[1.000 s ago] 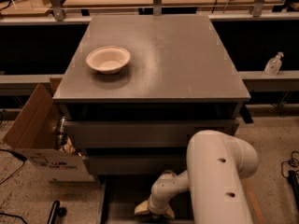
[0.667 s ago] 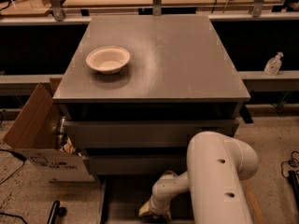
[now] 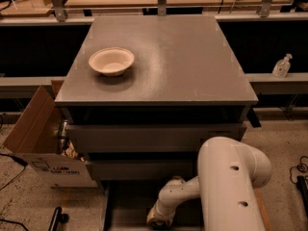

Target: Pick green can from bottom drawer and place on counter

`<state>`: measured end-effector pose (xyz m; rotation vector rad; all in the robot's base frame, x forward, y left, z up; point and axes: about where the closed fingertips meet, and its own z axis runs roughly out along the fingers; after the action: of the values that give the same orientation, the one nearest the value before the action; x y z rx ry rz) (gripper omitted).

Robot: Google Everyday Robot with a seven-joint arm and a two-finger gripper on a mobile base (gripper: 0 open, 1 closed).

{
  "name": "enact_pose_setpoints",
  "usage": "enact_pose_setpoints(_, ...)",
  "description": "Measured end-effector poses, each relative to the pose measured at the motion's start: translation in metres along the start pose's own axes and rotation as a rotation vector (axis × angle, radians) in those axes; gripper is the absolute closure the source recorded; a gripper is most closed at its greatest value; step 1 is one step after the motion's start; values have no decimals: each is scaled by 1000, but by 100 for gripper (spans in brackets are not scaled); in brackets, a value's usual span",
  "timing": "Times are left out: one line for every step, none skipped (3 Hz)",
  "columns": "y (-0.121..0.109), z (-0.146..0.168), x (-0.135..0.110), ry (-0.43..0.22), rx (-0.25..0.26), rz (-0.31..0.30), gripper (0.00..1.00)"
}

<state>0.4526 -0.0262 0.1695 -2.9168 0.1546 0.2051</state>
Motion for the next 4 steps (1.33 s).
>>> enact_pose_setpoints(-2,-12,2,17,53,1,44)
enact_pose_setpoints(-3,-18,2,26,76,-3,47)
enact_pose_setpoints(-6,-30,3,26,104,-12,44)
enact_pose_setpoints(-13,-67,3,9,151,-40,48)
